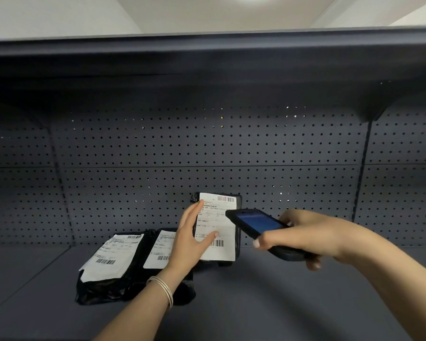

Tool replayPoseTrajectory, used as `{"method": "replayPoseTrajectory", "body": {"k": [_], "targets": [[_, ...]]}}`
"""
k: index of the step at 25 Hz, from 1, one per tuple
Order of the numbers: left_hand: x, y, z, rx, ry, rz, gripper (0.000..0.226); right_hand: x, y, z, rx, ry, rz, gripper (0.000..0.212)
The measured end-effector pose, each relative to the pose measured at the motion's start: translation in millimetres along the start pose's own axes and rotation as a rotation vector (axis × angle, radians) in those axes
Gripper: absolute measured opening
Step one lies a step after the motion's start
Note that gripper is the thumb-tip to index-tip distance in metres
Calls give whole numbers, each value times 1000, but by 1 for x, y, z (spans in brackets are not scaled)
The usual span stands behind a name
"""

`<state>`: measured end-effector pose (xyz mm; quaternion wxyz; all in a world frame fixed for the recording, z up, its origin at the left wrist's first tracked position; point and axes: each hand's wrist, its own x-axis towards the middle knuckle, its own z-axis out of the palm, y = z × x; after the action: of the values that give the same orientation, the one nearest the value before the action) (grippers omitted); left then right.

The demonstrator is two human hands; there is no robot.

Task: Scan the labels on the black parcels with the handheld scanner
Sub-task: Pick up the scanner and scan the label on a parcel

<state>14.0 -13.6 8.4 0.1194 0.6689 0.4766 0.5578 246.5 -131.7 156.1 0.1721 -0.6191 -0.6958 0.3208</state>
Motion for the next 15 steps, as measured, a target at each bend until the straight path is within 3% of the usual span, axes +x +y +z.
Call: {"method": "replayPoseTrajectory", "body": {"k": [7,15], "targets": [[0,2,1,-11,9,9,78,1,1,1,24,5,-16,75],[-1,3,2,-4,7,2,78,-4,2,-4,6,-13,-26,67]]}}
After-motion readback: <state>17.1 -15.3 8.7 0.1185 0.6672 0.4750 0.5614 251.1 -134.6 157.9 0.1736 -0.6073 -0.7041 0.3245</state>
